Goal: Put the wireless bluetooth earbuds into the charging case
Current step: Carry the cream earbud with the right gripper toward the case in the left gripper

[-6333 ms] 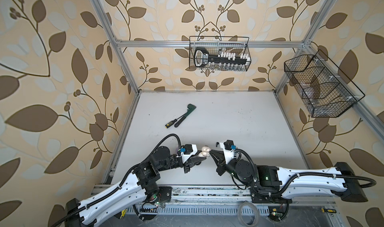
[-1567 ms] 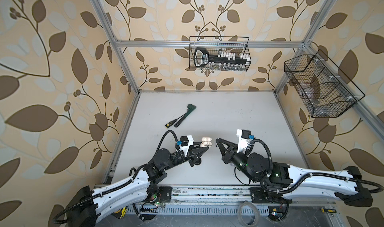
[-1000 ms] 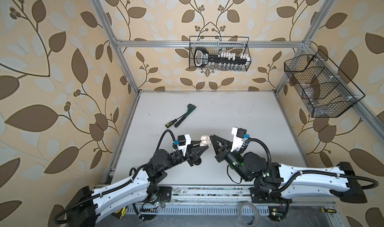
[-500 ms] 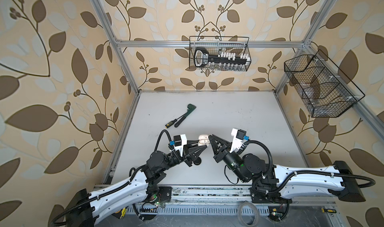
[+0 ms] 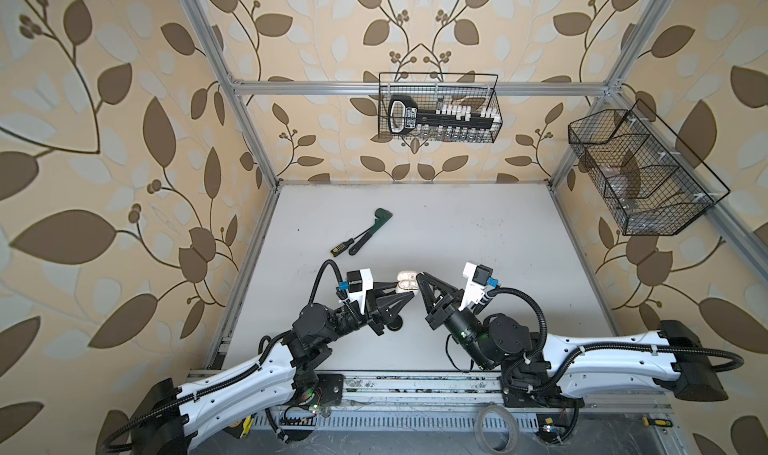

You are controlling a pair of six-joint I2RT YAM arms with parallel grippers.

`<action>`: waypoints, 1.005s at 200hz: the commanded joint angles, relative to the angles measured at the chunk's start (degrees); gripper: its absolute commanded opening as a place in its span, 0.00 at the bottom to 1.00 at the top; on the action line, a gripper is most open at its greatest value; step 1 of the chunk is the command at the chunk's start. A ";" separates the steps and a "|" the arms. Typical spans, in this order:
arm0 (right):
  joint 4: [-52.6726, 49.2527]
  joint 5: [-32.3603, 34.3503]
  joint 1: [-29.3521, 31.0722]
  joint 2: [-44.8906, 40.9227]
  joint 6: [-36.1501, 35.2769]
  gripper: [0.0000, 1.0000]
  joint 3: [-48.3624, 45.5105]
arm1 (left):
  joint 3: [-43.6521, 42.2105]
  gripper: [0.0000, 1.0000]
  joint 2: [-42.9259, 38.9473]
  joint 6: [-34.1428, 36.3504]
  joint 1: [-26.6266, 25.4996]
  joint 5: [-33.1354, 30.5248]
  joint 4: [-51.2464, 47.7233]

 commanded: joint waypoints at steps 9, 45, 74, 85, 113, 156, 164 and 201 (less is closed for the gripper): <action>2.52 1.75 0.67 0.62 -0.82 0.00 -2.71 | -0.17 0.00 -2.78 -1.64 -0.33 -3.51 7.15; 3.16 1.49 1.10 0.75 -1.31 0.00 -3.08 | -0.19 0.00 -4.64 -2.37 -0.32 -4.71 6.73; 3.46 0.39 1.37 1.13 -1.42 0.00 -2.94 | -0.42 0.00 -4.95 -2.31 -0.33 -3.49 7.97; 2.57 -0.13 1.37 1.24 -1.60 0.01 -2.28 | -0.24 0.00 -4.73 -1.97 -0.33 -2.36 8.12; 1.15 -1.12 1.45 0.94 -1.80 0.11 -1.70 | -0.86 0.00 -4.53 -1.69 -0.33 -1.54 9.09; -1.29 -1.57 2.58 -1.98 -3.99 0.19 -1.17 | -0.63 0.00 -5.78 1.06 -0.33 -2.16 4.16; -2.85 -1.81 2.77 -2.56 -4.54 0.19 -0.43 | -0.90 0.00 -6.00 2.06 -0.33 -2.17 3.31; -6.04 -3.12 3.54 -2.64 -6.77 0.25 2.00 | -2.85 0.00 -7.05 4.42 -0.33 -2.95 2.75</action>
